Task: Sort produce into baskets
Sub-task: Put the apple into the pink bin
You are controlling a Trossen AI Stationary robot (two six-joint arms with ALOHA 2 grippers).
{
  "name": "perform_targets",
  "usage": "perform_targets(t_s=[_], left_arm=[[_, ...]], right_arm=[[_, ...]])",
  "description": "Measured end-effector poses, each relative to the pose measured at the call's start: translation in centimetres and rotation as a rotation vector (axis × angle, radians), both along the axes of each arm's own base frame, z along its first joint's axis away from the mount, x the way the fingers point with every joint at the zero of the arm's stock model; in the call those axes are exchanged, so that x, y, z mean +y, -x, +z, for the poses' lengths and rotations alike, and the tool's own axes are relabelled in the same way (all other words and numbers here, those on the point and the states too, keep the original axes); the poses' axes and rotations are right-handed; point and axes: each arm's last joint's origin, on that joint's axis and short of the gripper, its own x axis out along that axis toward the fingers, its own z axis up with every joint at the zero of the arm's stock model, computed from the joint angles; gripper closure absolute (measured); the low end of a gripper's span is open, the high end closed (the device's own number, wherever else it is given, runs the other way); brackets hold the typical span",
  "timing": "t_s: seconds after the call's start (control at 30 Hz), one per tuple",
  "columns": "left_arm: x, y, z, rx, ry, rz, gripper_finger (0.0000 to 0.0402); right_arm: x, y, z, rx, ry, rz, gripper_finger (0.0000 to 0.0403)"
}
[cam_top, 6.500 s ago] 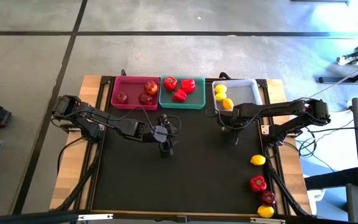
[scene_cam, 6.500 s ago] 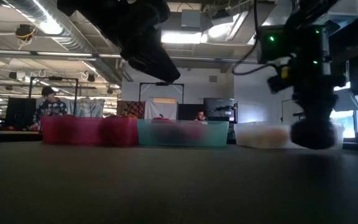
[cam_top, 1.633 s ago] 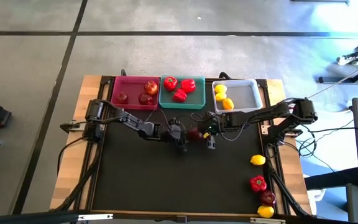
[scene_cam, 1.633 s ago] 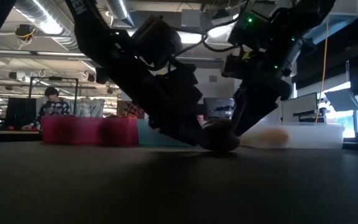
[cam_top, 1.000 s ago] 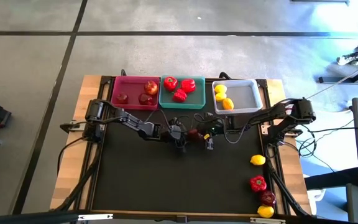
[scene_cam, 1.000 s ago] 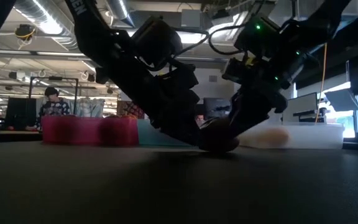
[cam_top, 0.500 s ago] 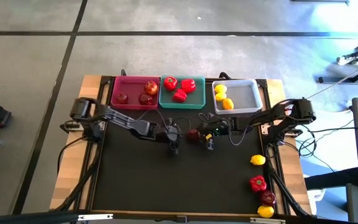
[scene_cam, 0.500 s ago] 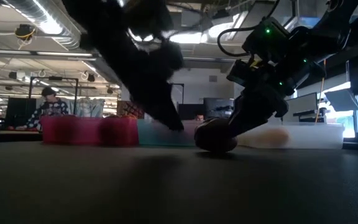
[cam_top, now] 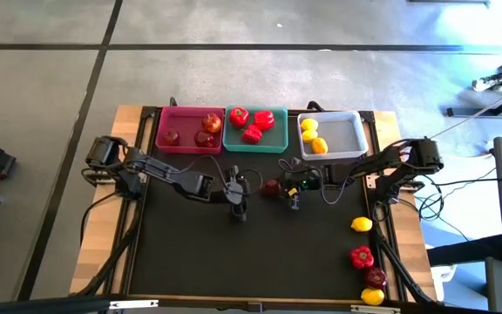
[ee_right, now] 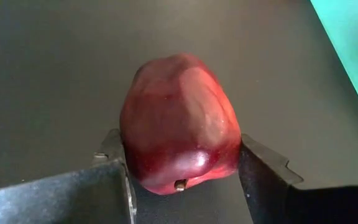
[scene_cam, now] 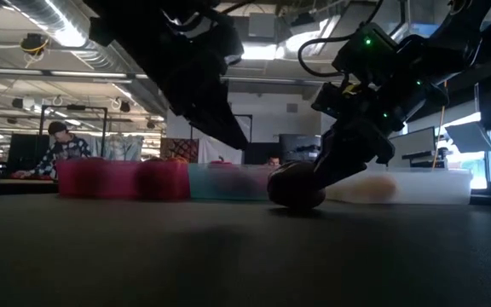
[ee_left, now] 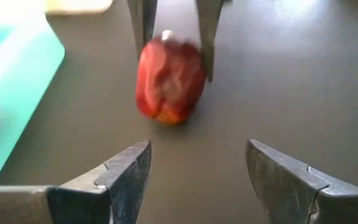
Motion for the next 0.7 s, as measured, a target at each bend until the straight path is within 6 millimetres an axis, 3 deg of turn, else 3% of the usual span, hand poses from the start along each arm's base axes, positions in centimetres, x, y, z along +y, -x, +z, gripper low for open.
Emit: perform_targets(t_s=[0.2,0.43,0.7], left_arm=[[-0.2,0.4,-1.2,-0.153,0.011,-0.020,0.0144],[0.5,1.9,-3.1,-0.177,0.048,0.026,0.0144],[0.6,1.4,-2.6,-0.207,0.081,0.056,0.0144]], right_arm=[[0.0,-0.3,0.4,0.025,-0.017,-0.008,0.0242],[0.0,-1.2,1.5,0.054,-0.003,0.012,0.0242],[0.0,-2.0,3.1,0.175,-0.008,0.013,0.0242]])
